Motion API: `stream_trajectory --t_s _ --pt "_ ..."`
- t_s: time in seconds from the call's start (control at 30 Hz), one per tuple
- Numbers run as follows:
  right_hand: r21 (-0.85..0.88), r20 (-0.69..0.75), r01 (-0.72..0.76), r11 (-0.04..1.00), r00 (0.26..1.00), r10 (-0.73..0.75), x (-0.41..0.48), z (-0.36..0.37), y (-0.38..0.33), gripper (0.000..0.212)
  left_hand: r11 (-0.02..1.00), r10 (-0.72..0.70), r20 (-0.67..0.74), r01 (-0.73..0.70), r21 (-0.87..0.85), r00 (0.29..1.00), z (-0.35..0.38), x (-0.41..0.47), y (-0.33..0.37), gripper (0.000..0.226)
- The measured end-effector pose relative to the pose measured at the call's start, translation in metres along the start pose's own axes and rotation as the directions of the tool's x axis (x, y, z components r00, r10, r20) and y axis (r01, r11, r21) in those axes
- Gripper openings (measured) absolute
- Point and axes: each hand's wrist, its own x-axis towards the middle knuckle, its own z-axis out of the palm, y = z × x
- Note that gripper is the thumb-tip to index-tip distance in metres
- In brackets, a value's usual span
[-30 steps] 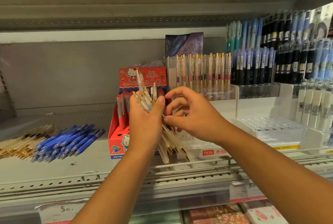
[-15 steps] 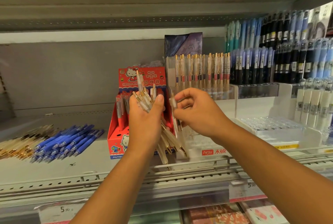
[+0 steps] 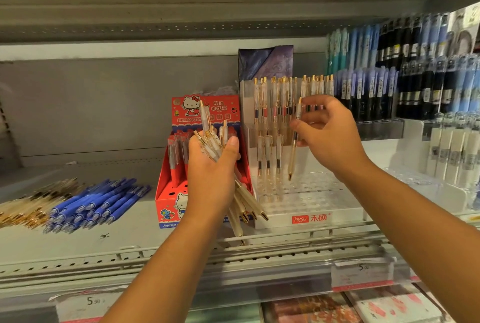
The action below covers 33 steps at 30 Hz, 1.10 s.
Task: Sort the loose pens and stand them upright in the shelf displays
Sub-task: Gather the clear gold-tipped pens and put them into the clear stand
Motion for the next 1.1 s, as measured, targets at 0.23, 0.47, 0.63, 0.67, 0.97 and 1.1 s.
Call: stream_trajectory --t_s 0.23,0.47,0.63,0.67,0.97,1.1 --pt "-0.04 -0.088 0.063 0.997 0.994 -0.066 -0.002 0.008 0.009 0.031 1.0 -0.005 0.008 0.005 -0.008 1.0 0.001 0.0 0.0 0.019" --pt "-0.173 -0.06 0.115 0.978 0.99 -0.127 -0.005 0.01 0.016 0.029 1.0 -0.008 0.012 0.008 0.008 1.0 0.001 0.0 -0.001 0.024" --pt "-0.306 0.124 0.096 0.947 0.99 -0.061 -0.007 0.011 0.026 0.019 1.0 -0.002 0.008 0.001 0.02 1.0 0.002 0.0 0.0 0.021" --pt "-0.322 0.139 0.095 0.942 0.989 -0.052 -0.007 0.011 0.027 0.02 1.0 -0.004 0.003 0.004 0.02 1.0 0.002 -0.001 0.0 0.021" --pt "-0.327 0.159 0.071 0.943 0.987 -0.019 -0.009 0.008 0.026 0.024 0.999 -0.034 0.005 0.033 0.014 0.999 0.001 -0.002 0.006 0.02" --pt "-0.331 0.129 0.061 0.942 0.991 -0.019 -0.009 0.005 0.025 0.019 1.0 -0.02 0.001 0.02 0.012 1.0 0.0 -0.004 0.006 0.021"
